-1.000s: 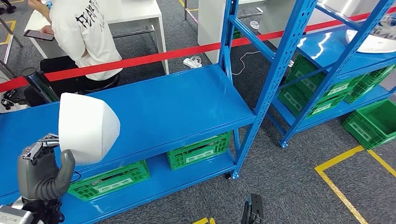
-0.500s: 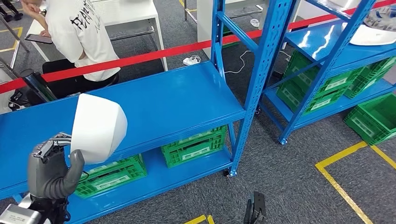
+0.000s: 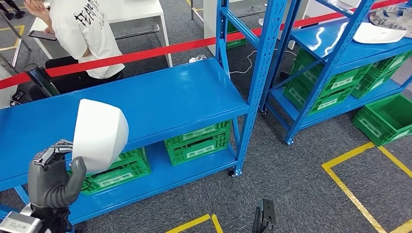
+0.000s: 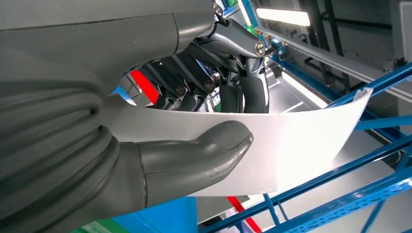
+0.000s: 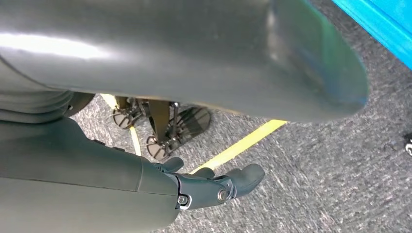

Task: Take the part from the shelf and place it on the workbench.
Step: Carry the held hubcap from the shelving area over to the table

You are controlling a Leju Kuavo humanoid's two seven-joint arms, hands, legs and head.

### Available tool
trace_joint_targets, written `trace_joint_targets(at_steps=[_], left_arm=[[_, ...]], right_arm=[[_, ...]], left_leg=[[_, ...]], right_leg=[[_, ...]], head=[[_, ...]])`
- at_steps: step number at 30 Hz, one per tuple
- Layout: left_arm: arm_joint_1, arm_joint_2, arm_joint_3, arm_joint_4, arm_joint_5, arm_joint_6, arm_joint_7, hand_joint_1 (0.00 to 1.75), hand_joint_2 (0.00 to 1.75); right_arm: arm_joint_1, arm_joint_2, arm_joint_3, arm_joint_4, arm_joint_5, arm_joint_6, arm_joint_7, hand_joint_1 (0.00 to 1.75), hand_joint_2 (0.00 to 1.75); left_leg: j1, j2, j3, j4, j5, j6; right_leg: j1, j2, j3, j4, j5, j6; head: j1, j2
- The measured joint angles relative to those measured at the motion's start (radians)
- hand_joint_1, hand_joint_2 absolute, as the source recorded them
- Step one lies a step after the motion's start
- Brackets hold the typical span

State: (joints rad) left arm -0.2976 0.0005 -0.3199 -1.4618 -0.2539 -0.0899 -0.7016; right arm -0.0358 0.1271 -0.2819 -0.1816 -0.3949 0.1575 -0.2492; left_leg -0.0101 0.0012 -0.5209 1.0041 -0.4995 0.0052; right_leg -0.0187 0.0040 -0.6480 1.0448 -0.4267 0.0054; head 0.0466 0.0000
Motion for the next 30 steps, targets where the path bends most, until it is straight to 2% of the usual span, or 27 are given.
trace_joint_targets(at_steps=[1, 2, 4, 5, 6, 7, 8, 9, 10, 11, 12, 14, 15, 16, 17, 19, 20, 21, 22, 23, 24, 25, 26, 27, 28, 30], left_arm=[[0.000, -0.002, 0.000, 0.000, 0.000, -0.002, 0.000, 1.75, 1.75], [0.001, -0.004, 0.000, 0.000, 0.002, -0.004, 0.000, 1.75, 1.75], [0.002, -0.007, 0.001, 0.001, 0.006, -0.011, 0.000, 1.75, 1.75], [0.003, -0.008, 0.001, 0.002, 0.009, -0.014, 0.000, 1.75, 1.75], [0.003, -0.008, 0.001, 0.004, 0.010, -0.016, 0.000, 1.75, 1.75], [0.003, -0.008, 0.001, 0.006, 0.012, -0.016, 0.000, 1.75, 1.75], [0.002, -0.008, 0.001, 0.007, 0.013, -0.017, 0.000, 1.75, 1.75], [0.001, -0.008, 0.001, 0.008, 0.015, -0.017, 0.000, 1.75, 1.75], [-0.001, -0.008, 0.001, 0.009, 0.017, -0.017, 0.000, 1.75, 1.75], [-0.003, -0.009, 0.000, 0.010, 0.018, -0.018, 0.000, 1.75, 1.75], [-0.006, -0.010, 0.000, 0.011, 0.019, -0.018, 0.000, 1.75, 1.75], [-0.010, -0.012, -0.001, 0.013, 0.020, -0.018, 0.000, 1.75, 1.75], [-0.011, -0.013, 0.000, 0.014, 0.020, -0.018, 0.000, 1.75, 1.75], [-0.011, -0.013, 0.000, 0.016, 0.019, -0.018, 0.001, 1.75, 1.75], [-0.011, -0.013, 0.000, 0.017, 0.019, -0.017, 0.001, 1.75, 1.75], [-0.010, -0.012, 0.000, 0.018, 0.019, -0.015, 0.001, 1.75, 1.75], [-0.008, -0.012, 0.000, 0.019, 0.019, -0.015, 0.001, 1.75, 1.75], [-0.007, -0.012, -0.001, 0.020, 0.019, -0.014, 0.001, 1.75, 1.75], [-0.006, -0.011, -0.001, 0.020, 0.020, -0.014, 0.001, 1.75, 1.75], [-0.006, -0.011, -0.001, 0.021, 0.020, -0.013, 0.001, 1.75, 1.75], [-0.006, -0.011, -0.001, 0.020, 0.021, -0.013, 0.001, 1.75, 1.75], [-0.008, -0.011, -0.001, 0.019, 0.021, -0.013, 0.000, 1.75, 1.75], [-0.010, -0.011, -0.001, 0.018, 0.021, -0.013, 0.000, 1.75, 1.75], [-0.013, -0.010, -0.001, 0.018, 0.022, -0.013, 0.000, 1.75, 1.75], [-0.015, -0.010, -0.001, 0.018, 0.022, -0.014, 0.000, 1.75, 1.75], [-0.018, -0.010, -0.001, 0.020, 0.024, -0.016, 0.000, 1.75, 1.75]], right_arm=[[0.000, -0.001, 0.000, 0.000, 0.000, -0.001, 0.001, 0.00, 0.00], [0.000, -0.002, 0.000, 0.000, -0.001, -0.003, 0.002, 0.00, 0.00], [0.000, -0.004, 0.000, 0.000, -0.001, -0.007, 0.000, 0.00, 0.00], [0.000, -0.005, 0.000, 0.000, 0.000, -0.010, -0.004, 0.00, 0.00], [0.000, -0.006, 0.000, 0.000, 0.000, -0.012, -0.008, 0.00, 0.00], [0.001, -0.007, 0.000, 0.000, 0.000, -0.013, -0.013, 0.00, 0.00], [0.000, -0.008, 0.000, 0.000, 0.000, -0.014, -0.017, 0.00, 0.00], [-0.002, -0.009, 0.000, 0.000, -0.001, -0.014, -0.019, 0.00, 0.00], [-0.003, -0.009, 0.000, 0.000, -0.002, -0.014, -0.020, 0.00, 0.00], [-0.003, -0.009, 0.000, 0.000, -0.003, -0.014, -0.021, 0.00, 0.00], [-0.004, -0.009, 0.000, 0.000, -0.003, -0.014, -0.021, 0.00, 0.00], [-0.003, -0.009, 0.000, 0.000, -0.003, -0.014, -0.021, 0.00, 0.00], [-0.004, -0.009, 0.000, 0.000, -0.003, -0.014, -0.021, 0.00, 0.00], [-0.004, -0.010, 0.000, 0.000, -0.003, -0.013, -0.021, 0.00, 0.00], [-0.004, -0.010, 0.000, 0.000, -0.003, -0.013, -0.021, 0.00, 0.00], [-0.003, -0.010, 0.000, 0.000, -0.003, -0.013, -0.021, 0.00, 0.00], [-0.002, -0.010, 0.000, 0.000, -0.003, -0.013, -0.021, 0.00, 0.00], [-0.001, -0.010, 0.000, 0.000, -0.003, -0.013, -0.021, 0.00, 0.00], [-0.001, -0.010, 0.000, 0.000, -0.003, -0.013, -0.021, 0.00, 0.00], [-0.001, -0.010, 0.000, 0.000, -0.002, -0.012, -0.021, 0.00, 0.00], [-0.001, -0.010, 0.000, 0.000, -0.002, -0.012, -0.021, 0.00, 0.00], [-0.001, -0.009, 0.000, 0.000, -0.002, -0.011, -0.021, 0.00, 0.00], [-0.001, -0.009, 0.000, 0.000, -0.002, -0.009, -0.021, 0.00, 0.00], [-0.001, -0.008, 0.000, 0.000, -0.002, -0.007, -0.021, 0.00, 0.00], [-0.001, -0.008, 0.000, 0.000, -0.003, -0.006, -0.021, 0.00, 0.00], [0.001, -0.007, -0.001, 0.000, -0.004, -0.005, -0.021, 0.00, 0.00]], left_leg=[[0.004, 0.002, -0.008, -0.007, 0.015, 0.007], [0.007, 0.003, -0.018, -0.011, 0.029, 0.013], [0.007, 0.004, -0.049, -0.008, 0.053, 0.017], [0.007, 0.005, -0.066, -0.004, 0.063, 0.016], [0.008, 0.007, -0.083, 0.001, 0.072, 0.014], [0.009, 0.007, -0.101, 0.007, 0.081, 0.012], [0.011, 0.008, -0.118, 0.014, 0.089, 0.008], [0.012, 0.008, -0.134, 0.023, 0.096, 0.002], [0.012, 0.007, -0.146, 0.031, 0.103, -0.004], [0.011, 0.007, -0.152, 0.037, 0.108, -0.010], [0.010, 0.007, -0.155, 0.040, 0.115, -0.017], [0.010, 0.006, -0.157, 0.036, 0.131, -0.029], [0.012, 0.005, -0.163, 0.038, 0.125, -0.035], [0.013, 0.004, -0.173, 0.053, 0.101, -0.041], [0.015, 0.004, -0.188, 0.088, 0.058, -0.046], [0.017, 0.003, -0.219, 0.210, -0.048, -0.054], [0.017, 0.003, -0.227, 0.270, -0.077, -0.056], [0.017, 0.003, -0.222, 0.308, -0.082, -0.056], [0.017, 0.003, -0.200, 0.314, -0.067, -0.054], [0.017, 0.002, -0.159, 0.281, -0.044, -0.050], [0.016, 0.001, -0.102, 0.218, -0.031, -0.044], [0.013, 0.000, -0.039, 0.139, -0.036, -0.038], [0.010, -0.001, 0.006, 0.075, -0.046, -0.032], [0.006, -0.002, 0.032, 0.033, -0.059, -0.026], [0.001, -0.003, 0.039, 0.014, -0.063, -0.019], [0.001, -0.001, 0.026, 0.007, -0.040, -0.003]], right_leg=[[0.001, 0.000, -0.011, 0.022, -0.029, 0.004], [0.000, 0.001, -0.026, 0.064, -0.072, 0.008], [0.000, 0.000, -0.059, 0.184, -0.160, 0.016], [-0.001, 0.000, -0.066, 0.232, -0.178, 0.020], [-0.002, 0.000, -0.060, 0.252, -0.176, 0.023], [-0.003, 0.000, -0.034, 0.236, -0.156, 0.026], [-0.005, 0.000, 0.008, 0.187, -0.131, 0.028], [-0.007, -0.001, 0.058, 0.117, -0.124, 0.029], [-0.005, 0.001, 0.097, 0.062, -0.119, 0.024], [-0.004, 0.002, 0.120, 0.023, -0.124, 0.017], [-0.002, 0.004, 0.126, 0.007, -0.132, 0.007], [0.000, 0.004, 0.113, 0.007, -0.117, -0.013], [-0.001, 0.002, 0.104, 0.006, -0.106, -0.021], [-0.002, 0.000, 0.092, 0.004, -0.093, -0.029], [-0.003, -0.002, 0.078, 0.003, -0.078, -0.035], [-0.003, -0.003, 0.046, 0.003, -0.051, -0.039], [-0.002, -0.004, 0.029, 0.003, -0.038, -0.039], [-0.001, -0.004, 0.012, 0.004, -0.024, -0.038], [0.000, -0.004, -0.004, 0.005, -0.010, -0.037], [0.000, -0.004, -0.021, 0.005, 0.003, -0.035], [0.001, -0.004, -0.034, 0.006, 0.016, -0.032], [0.001, -0.004, -0.045, 0.006, 0.027, -0.028], [0.001, -0.003, -0.049, 0.005, 0.039, -0.023], [0.000, -0.003, -0.050, 0.001, 0.049, -0.016], [-0.002, -0.003, -0.049, -0.005, 0.059, -0.008], [-0.007, -0.003, -0.050, -0.014, 0.069, 0.007]], head=[[0.001, 0.000], [0.004, 0.000], [0.008, 0.000], [0.009, 0.000], [0.009, 0.000], [0.010, 0.000], [0.010, 0.000], [0.011, 0.000], [0.014, 0.000], [0.015, 0.000], [0.016, 0.000], [0.015, 0.000], [0.014, 0.000], [0.012, 0.000], [0.011, 0.000], [0.008, 0.000], [0.008, 0.000], [0.008, 0.000], [0.008, 0.000], [0.008, 0.000], [0.008, 0.000], [0.009, 0.000], [0.010, 0.000], [0.009, 0.000], [0.008, 0.000], [0.002, 0.000]])
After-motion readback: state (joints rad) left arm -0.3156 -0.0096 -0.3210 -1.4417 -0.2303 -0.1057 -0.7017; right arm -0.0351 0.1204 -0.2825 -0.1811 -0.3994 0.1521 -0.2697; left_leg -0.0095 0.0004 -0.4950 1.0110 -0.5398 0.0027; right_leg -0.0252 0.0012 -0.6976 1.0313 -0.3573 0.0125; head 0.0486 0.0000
